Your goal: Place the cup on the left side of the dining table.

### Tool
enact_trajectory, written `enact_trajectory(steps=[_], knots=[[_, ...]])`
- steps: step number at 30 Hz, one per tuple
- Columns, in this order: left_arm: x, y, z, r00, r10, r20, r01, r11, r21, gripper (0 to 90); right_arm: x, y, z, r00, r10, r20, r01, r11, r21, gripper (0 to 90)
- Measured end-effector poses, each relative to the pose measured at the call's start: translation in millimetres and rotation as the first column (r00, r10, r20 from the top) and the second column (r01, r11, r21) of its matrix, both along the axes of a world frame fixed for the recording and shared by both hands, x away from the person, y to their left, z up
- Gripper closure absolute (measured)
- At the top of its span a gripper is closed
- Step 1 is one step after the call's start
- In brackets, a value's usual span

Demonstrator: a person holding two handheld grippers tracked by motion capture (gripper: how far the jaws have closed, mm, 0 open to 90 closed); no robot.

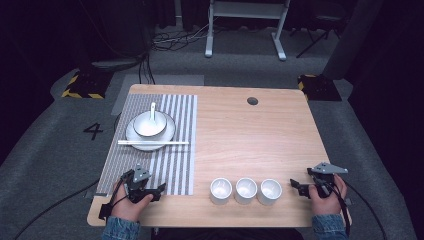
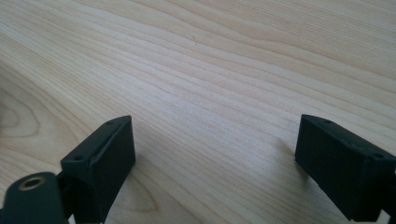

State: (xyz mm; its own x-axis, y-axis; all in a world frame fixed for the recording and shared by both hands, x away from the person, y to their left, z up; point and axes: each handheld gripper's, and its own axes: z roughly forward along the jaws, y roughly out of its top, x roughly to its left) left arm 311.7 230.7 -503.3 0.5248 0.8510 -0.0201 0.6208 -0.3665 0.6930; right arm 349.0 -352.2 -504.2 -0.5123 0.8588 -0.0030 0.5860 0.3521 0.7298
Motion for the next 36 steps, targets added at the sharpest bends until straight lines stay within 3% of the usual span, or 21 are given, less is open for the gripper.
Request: enact_trajectory(steps=[20,25,31,36], knots=[[-1.3,-0.2,-0.1,1.0000,0.001,0.000,-0.001,1.0000,-0.005,19.7,-0.3,0.5,0.1,1.0000,0.001,0.005,-0.001,1.000,-0.005,12.1],[-2.0,2.8,0.6,1.0000,-0.010,0.000,0.010,0.9999,-0.012,23.2,-0.4,0.7,0.0,0.9999,0.010,0.006,-0.010,1.000,-0.005,12.1],[-8.1,7.5,11.9,0.9996,-0.029,0.002,0.029,0.9991,-0.029,23.9,-0.5,0.9,0.0,0.9999,0.014,0.005,-0.014,1.000,-0.005,12.1],[-12.2,4.4,23.9,0.9981,-0.055,0.029,0.056,0.9976,-0.040,23.8,-0.5,0.8,0.0,0.9999,0.015,0.005,-0.015,1.000,-0.006,12.1]])
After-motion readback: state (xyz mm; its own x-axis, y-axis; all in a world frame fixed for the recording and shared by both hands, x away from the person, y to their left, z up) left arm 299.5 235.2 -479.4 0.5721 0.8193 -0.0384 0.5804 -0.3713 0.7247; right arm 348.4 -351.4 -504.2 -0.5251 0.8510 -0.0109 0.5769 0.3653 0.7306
